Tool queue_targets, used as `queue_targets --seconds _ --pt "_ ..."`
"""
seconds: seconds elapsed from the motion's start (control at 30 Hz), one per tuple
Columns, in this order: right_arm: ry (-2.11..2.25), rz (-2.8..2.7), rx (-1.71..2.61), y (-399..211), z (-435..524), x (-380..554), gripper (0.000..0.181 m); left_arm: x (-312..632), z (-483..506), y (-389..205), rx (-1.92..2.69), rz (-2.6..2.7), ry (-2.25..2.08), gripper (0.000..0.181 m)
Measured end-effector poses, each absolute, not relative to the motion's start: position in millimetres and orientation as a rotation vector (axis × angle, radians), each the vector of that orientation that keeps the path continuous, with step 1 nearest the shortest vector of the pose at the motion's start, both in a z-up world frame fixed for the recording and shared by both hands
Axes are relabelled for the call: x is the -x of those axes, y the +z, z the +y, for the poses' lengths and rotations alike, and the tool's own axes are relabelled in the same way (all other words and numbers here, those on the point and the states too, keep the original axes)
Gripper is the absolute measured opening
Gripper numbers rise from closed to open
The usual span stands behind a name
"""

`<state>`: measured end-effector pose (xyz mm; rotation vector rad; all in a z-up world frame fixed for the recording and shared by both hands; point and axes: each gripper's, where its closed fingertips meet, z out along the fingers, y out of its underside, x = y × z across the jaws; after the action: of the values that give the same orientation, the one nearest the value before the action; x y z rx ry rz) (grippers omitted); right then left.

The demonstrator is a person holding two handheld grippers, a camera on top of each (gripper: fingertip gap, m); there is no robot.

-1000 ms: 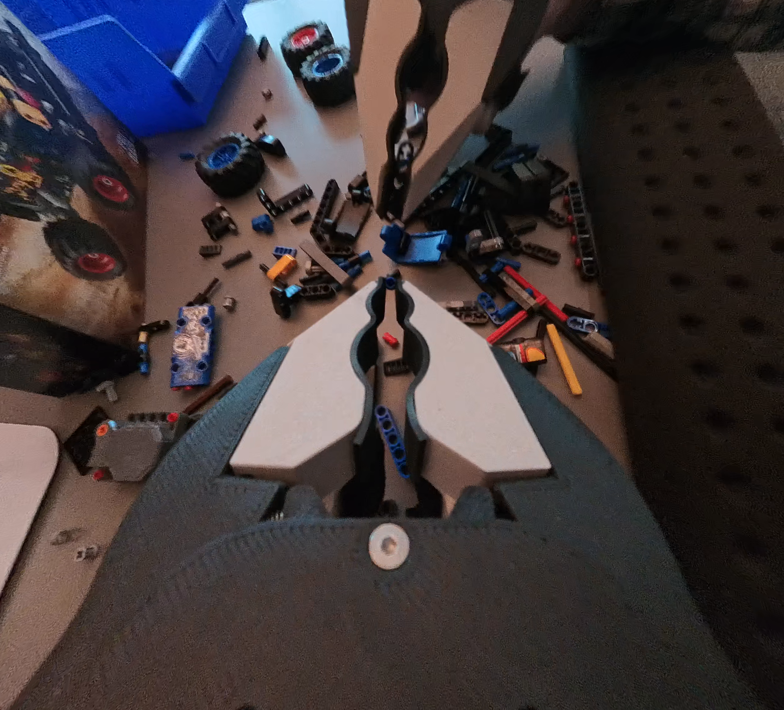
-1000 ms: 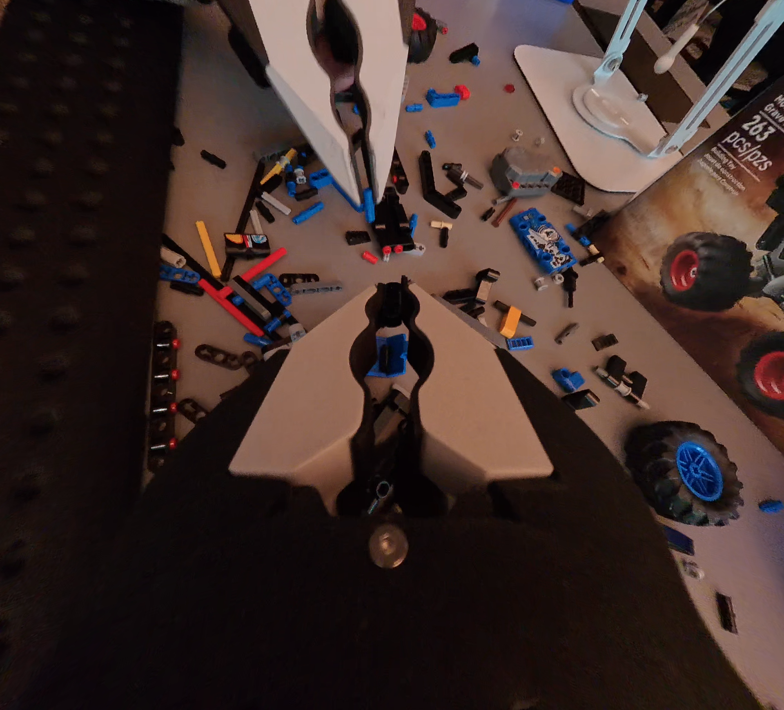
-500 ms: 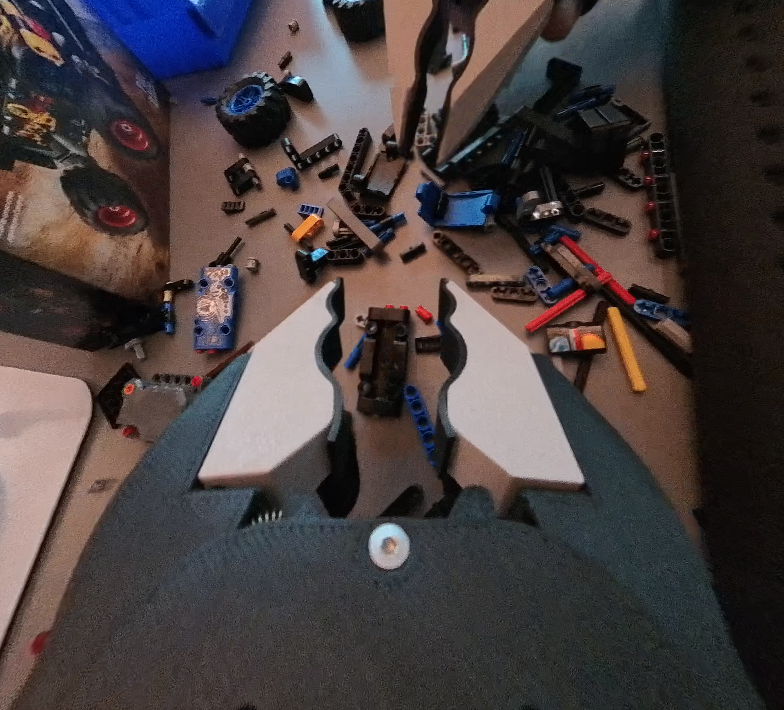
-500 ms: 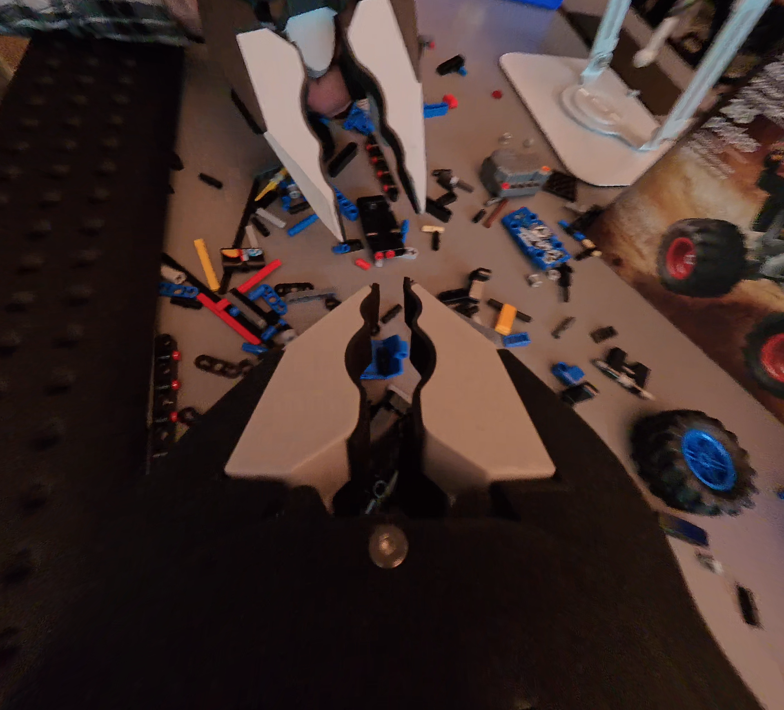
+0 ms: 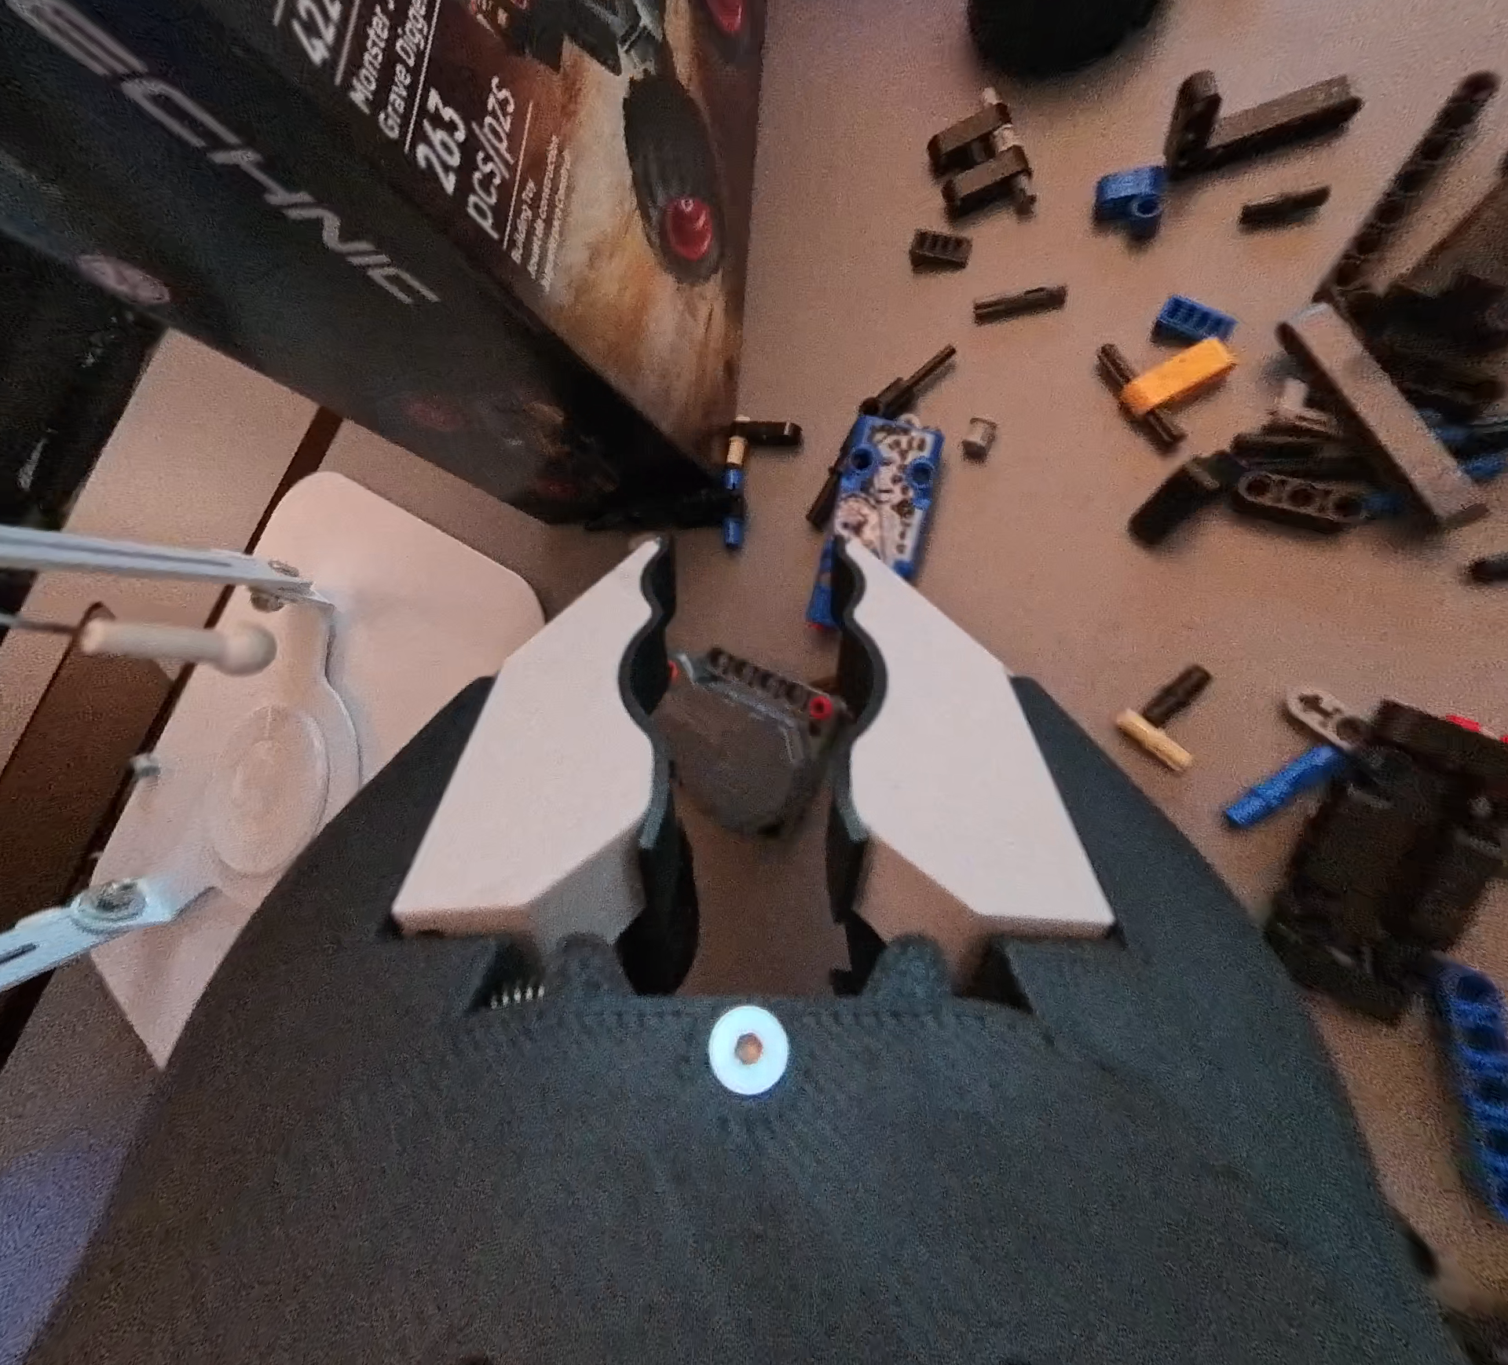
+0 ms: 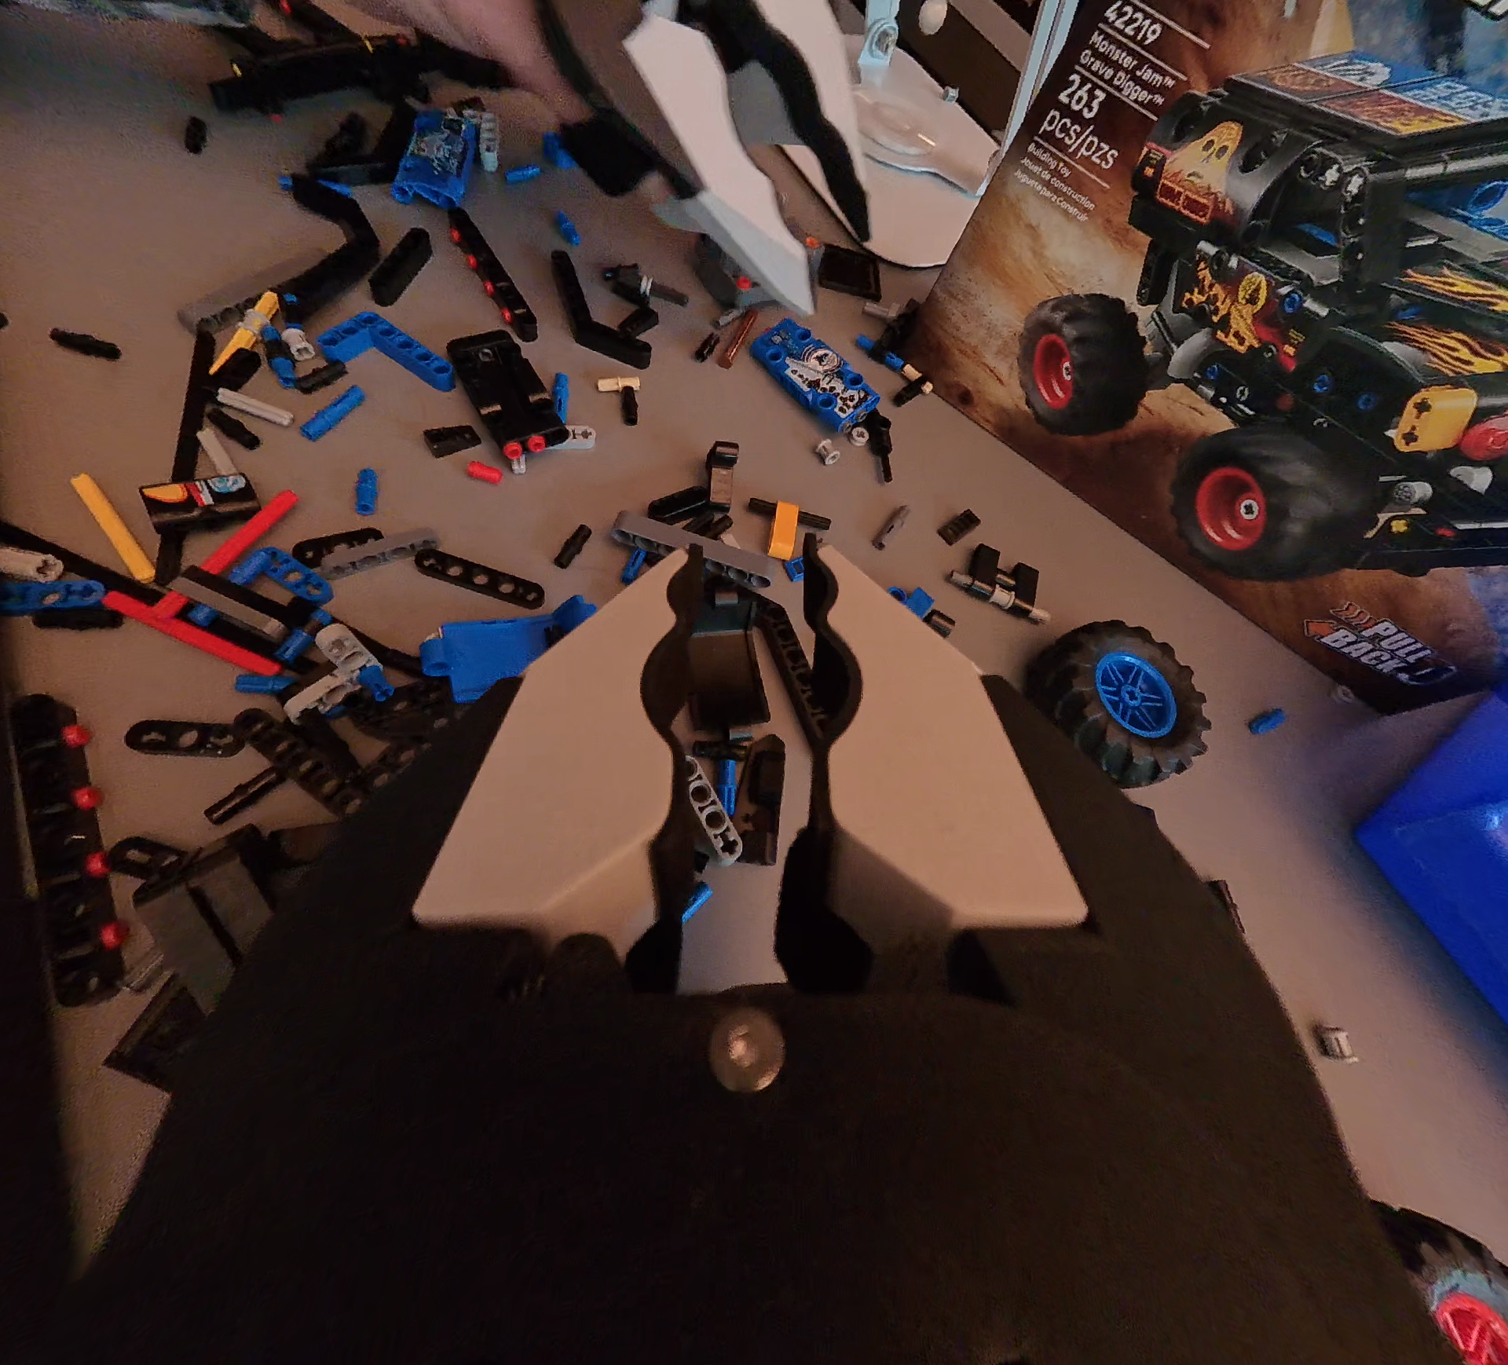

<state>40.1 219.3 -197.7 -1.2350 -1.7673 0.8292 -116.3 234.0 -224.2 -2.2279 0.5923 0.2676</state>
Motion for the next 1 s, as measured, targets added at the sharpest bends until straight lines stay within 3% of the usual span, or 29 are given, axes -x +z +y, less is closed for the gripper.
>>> queue_targets --seconds 0.3,0.47,0.57,0.63,0.8,1.0 --pt "0.833 -1.799 1.238 -205 218 -40 0.019 129 268 -247 2.338 0.629 0.218 0.035" --pt "0.866 -1.802 1.242 -205 217 -41 0.017 124 263 -256 2.399 0.641 0.131 0.019" --pt "0.882 -1.802 1.241 -205 216 -41 0.017 117 256 -254 2.398 0.684 0.113 0.0" --pt "0.888 -1.803 1.239 -204 215 -42 0.016 109 245 -254 2.415 0.696 0.037 0.0" --pt "0.909 -1.804 1.226 -201 213 -43 0.016 108 220 -236 2.4 0.726 -0.081 0.027" --pt "0.916 -1.826 1.219 -203 209 -42 0.016 140 247 -233 2.364 0.564 0.053 0.042"
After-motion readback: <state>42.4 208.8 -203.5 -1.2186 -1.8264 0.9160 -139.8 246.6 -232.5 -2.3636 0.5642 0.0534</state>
